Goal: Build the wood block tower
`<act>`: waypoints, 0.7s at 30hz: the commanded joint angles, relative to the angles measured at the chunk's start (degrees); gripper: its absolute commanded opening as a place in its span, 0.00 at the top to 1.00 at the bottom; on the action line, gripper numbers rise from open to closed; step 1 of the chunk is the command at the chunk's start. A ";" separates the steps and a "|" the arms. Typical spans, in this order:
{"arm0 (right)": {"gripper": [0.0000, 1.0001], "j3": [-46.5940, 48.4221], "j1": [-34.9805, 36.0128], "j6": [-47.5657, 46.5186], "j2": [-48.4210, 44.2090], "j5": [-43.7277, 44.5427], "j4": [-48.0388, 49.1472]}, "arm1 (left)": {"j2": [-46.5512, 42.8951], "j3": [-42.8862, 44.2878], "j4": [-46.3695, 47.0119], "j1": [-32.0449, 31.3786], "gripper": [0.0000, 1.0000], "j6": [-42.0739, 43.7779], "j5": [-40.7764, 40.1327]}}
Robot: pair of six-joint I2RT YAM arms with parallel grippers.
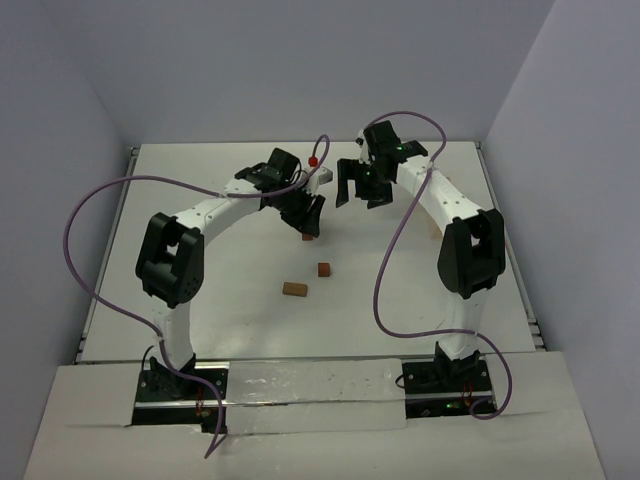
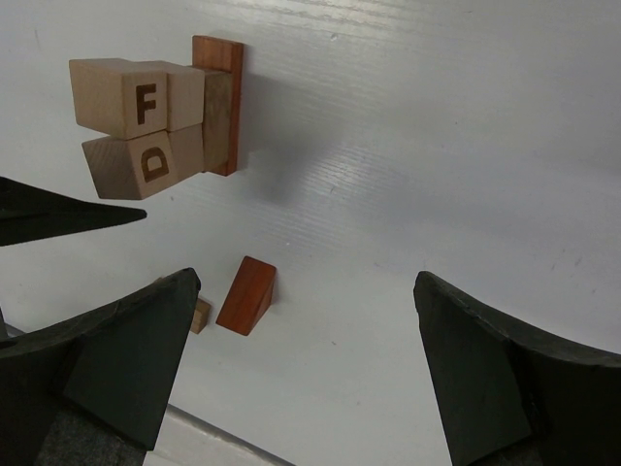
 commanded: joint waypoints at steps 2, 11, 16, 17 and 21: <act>0.00 2.51 -0.38 0.15 0.44 0.44 -0.33 | 0.04 2.89 0.49 -0.07 0.39 -0.24 -1.22; 0.00 2.69 -0.43 0.23 0.62 0.57 -0.41 | 0.01 3.05 1.09 0.01 0.36 -0.92 -2.48; 0.00 2.89 -0.47 0.26 0.82 0.43 -0.41 | 0.04 3.33 1.16 0.04 0.35 -1.15 -2.78; 0.00 2.95 -0.47 0.22 0.88 0.28 -0.41 | 0.04 3.40 1.09 0.10 0.35 -1.17 -2.65; 0.00 3.13 -0.47 0.29 0.88 0.30 -0.57 | -0.18 3.40 0.68 0.10 0.34 -1.06 -2.24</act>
